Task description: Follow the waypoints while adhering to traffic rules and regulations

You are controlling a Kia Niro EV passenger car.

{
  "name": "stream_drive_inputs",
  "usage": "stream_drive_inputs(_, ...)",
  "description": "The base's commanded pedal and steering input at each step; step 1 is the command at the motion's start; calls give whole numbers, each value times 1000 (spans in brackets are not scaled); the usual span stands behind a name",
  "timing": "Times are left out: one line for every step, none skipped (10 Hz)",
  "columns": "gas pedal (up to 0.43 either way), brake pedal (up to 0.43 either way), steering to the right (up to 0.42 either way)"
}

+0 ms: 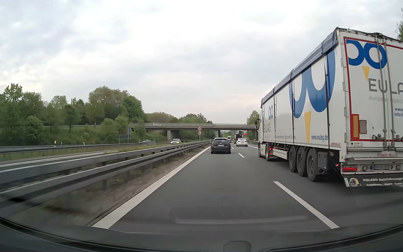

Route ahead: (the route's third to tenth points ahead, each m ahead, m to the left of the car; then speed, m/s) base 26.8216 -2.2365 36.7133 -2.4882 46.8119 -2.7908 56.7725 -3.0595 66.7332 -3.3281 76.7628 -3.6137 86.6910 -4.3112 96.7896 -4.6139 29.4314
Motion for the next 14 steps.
stream_drive_inputs(0, 0, 6)
stream_drive_inputs(0, 0, 6)
stream_drive_inputs(0, 0, 6)
stream_drive_inputs(0, 0, 5)
stream_drive_inputs(0, 0, 5)
stream_drive_inputs(0, 0, 5)
stream_drive_inputs(0, 0, 4)
stream_drive_inputs(0, 0, 5)
stream_drive_inputs(0, 0, 5)
stream_drive_inputs(0, 0, 4)
stream_drive_inputs(0, 0, 4)
stream_drive_inputs(0, 0, 3)
stream_drive_inputs(0, 0, 4)
stream_drive_inputs(0, 0, 3)
